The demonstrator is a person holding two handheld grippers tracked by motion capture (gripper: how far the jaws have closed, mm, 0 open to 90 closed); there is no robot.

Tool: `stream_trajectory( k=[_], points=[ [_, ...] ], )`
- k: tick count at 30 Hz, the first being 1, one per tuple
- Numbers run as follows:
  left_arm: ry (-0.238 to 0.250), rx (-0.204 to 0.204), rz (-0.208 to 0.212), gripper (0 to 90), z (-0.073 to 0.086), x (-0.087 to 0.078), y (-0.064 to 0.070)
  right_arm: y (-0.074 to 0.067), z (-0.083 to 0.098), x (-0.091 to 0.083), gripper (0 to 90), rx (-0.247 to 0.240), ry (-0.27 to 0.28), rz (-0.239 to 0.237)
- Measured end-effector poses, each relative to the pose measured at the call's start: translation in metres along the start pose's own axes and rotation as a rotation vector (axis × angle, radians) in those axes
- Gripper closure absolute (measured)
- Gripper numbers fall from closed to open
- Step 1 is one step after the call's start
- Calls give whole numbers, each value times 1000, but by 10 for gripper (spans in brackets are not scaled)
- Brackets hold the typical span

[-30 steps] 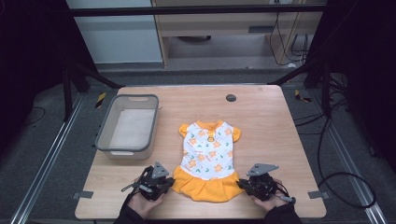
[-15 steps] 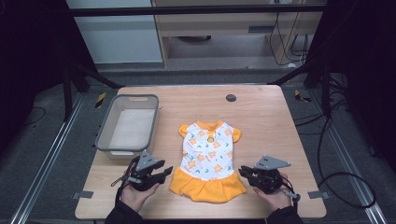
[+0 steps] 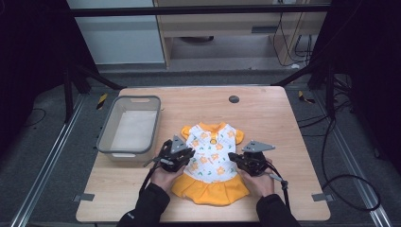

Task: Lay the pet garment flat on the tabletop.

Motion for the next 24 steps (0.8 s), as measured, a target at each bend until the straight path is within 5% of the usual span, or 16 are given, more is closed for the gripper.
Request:
stream_trajectory(
  k=[5, 12, 24],
  points=[
    [-90, -11, -4, 809, 14, 17, -3, 4, 13, 14, 882, -16, -92, 32],
    [-127, -23, 15, 806, 27, 19, -2, 15, 21, 20, 885, -18, -139, 68],
    [-75, -17, 8, 771, 27, 14, 2, 21, 17, 23, 888, -44, -145, 89]
  ],
)
Point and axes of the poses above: each handheld gripper's, and its own axes: x roughly forward along the jaws, z roughly out of its underside, y roughly to its right, the point moved 3 cm from there along x, roughly forward along the jaws, and after that the axes turned 2 degrees about y, right-handed, at the moved point
